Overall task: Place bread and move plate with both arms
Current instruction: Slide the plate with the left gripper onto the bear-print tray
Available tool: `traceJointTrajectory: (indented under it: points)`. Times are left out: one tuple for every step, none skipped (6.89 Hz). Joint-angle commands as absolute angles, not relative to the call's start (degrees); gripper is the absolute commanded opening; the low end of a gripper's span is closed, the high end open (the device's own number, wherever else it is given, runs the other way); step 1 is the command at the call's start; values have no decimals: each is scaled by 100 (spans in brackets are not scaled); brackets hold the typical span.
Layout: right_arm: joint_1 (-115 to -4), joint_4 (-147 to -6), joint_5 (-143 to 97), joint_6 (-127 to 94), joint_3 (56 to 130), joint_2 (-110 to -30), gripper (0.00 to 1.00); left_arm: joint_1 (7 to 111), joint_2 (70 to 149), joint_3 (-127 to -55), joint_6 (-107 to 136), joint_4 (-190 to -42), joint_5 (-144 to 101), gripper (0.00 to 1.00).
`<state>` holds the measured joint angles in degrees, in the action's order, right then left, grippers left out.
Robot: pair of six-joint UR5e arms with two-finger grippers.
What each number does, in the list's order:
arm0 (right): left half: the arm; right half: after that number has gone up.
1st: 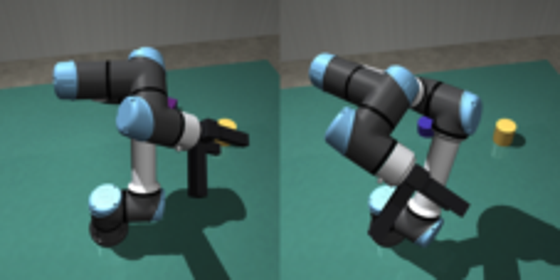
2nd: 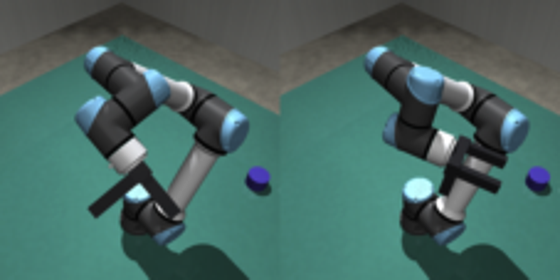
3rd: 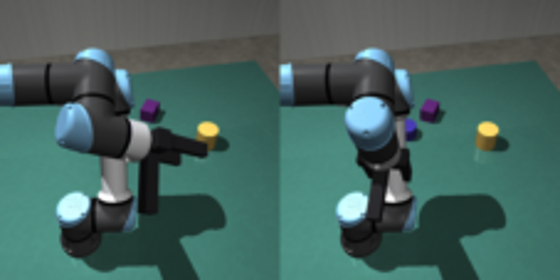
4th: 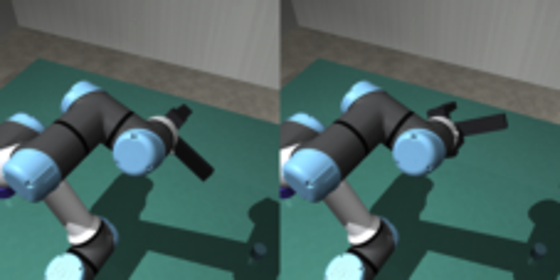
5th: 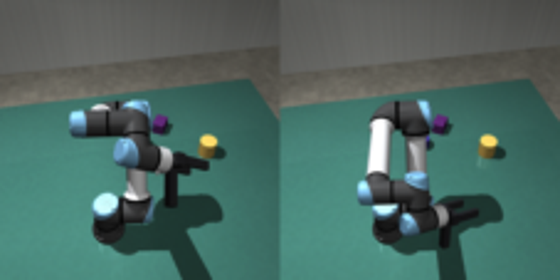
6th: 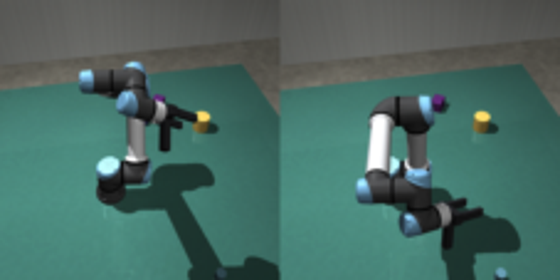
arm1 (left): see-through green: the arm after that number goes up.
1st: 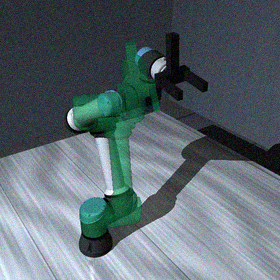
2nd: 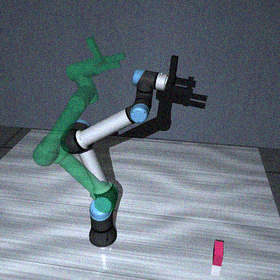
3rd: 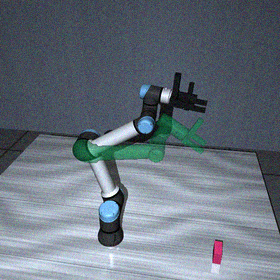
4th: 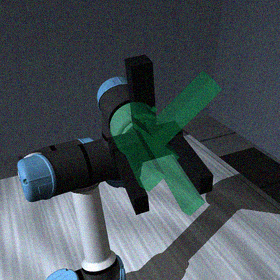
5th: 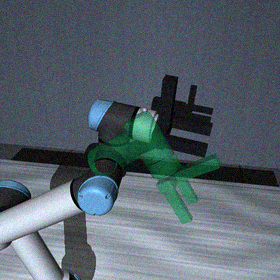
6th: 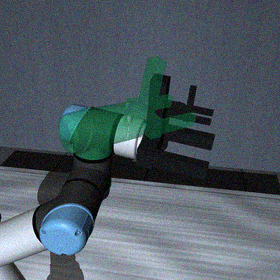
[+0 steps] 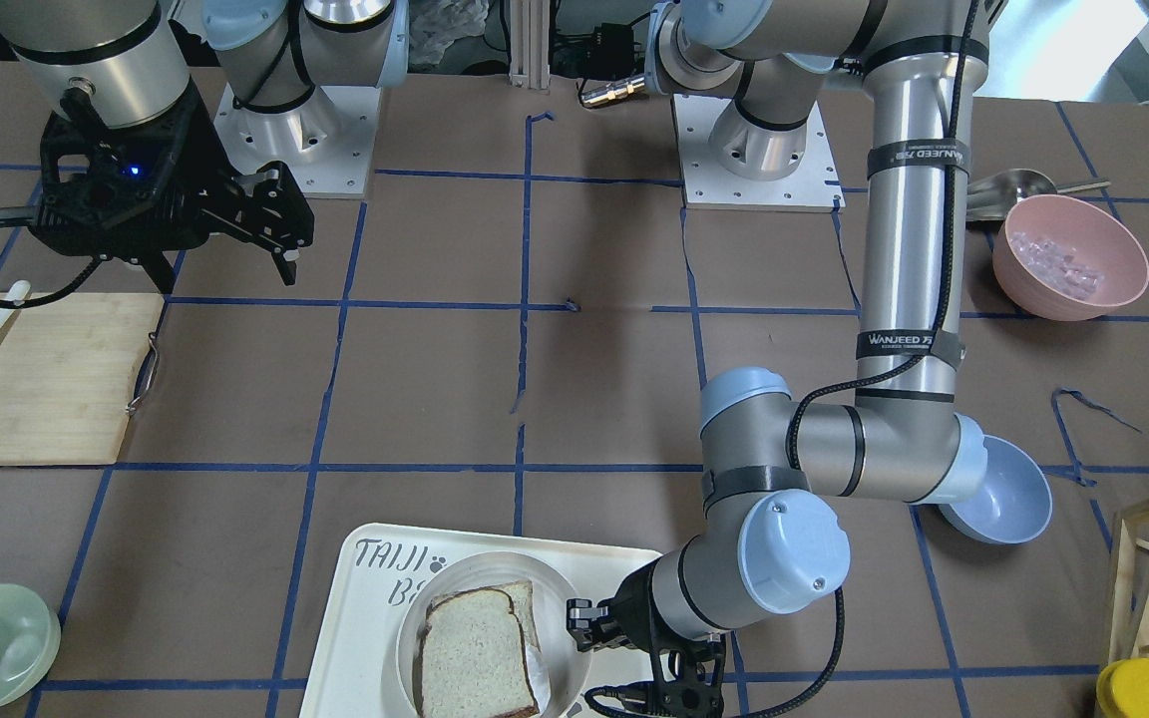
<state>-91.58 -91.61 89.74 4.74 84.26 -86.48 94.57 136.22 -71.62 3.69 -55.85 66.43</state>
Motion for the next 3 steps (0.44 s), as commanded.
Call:
traceJointTrajectory:
  points:
    - [-9167,-9176,8974,475,8437,-8648,100,9466,13572,-7145,675,-5625,6601,100]
    - [-9167,-9176,8974,475,8437,-8648,100,9466,13440,-7111,685,-5677,6627,100]
    - [-9167,-9184,8974,475,8446,-8648,100,9448,13230,-7093,659,-6008,6688,100]
